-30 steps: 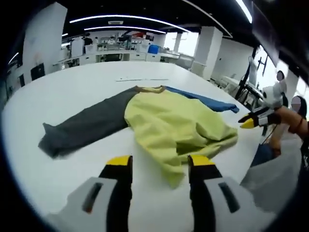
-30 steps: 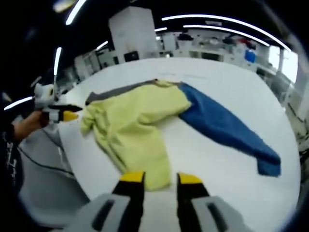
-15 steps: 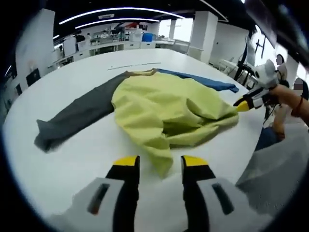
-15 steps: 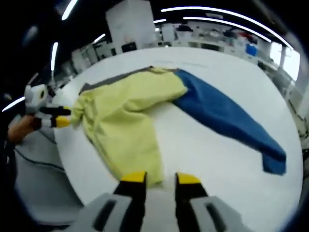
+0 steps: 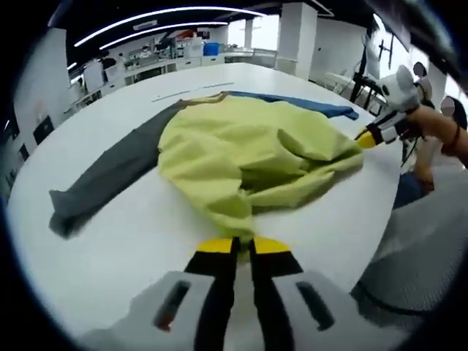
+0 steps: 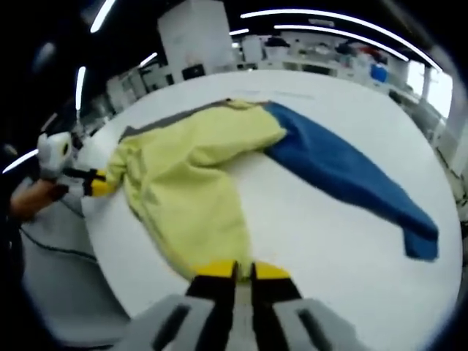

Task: Fold the garment on the visible template until the final outline fits inside the template.

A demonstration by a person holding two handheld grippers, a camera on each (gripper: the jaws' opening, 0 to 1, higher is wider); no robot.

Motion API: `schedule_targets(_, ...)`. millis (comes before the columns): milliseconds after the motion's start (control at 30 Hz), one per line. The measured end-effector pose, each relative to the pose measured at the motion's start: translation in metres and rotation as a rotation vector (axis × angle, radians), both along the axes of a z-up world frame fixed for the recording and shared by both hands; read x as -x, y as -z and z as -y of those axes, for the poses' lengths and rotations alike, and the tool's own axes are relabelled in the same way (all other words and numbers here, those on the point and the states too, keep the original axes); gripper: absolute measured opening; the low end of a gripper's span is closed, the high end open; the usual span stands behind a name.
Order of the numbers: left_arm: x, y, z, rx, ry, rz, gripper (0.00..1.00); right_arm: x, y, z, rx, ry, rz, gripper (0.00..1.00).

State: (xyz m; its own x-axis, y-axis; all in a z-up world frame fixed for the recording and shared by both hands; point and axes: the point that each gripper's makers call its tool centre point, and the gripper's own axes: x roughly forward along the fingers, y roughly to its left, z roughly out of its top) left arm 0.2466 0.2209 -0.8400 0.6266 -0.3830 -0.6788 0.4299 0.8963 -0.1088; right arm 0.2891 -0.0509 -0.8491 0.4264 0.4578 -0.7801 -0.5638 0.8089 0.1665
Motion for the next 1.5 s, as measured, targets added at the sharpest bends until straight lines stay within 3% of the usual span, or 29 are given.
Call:
schedule_targets(167,0.002,-0.009,-0.006,-0.001,-0.023,-0.002,0.01,0.0,-0.002,-0.005,-0.035,0.015,-0.007,0.0)
schedule_targets(500,0.015,-0.038,-0.019,0.02,-0.047,0.012,0.0,-0.001,-0.026,0.003,-0.088,0.054,0.031,0.0)
schedule_targets(700,0.022,-0.051,-0.032,0.056,-0.102,0.011,0.0,0.003,-0.04,0.011,-0.098,0.083,0.057,0.0)
schedule_targets(1100,0.042,-0.055,-0.042,0.162,-0.161,-0.053,0.0,0.024,-0.051,0.022,-0.082,0.118,0.077,0.0)
schedule_targets(1367,0.048,-0.058,-0.054,0.203,-0.209,-0.108,0.0,0.029,-0.072,0.028,-0.102,0.173,0.104,0.0)
schedule_targets(1500,0.054,-0.05,-0.055,0.193,-0.219,-0.155,0.0,0.037,-0.062,0.029,-0.061,0.172,0.05,0.0)
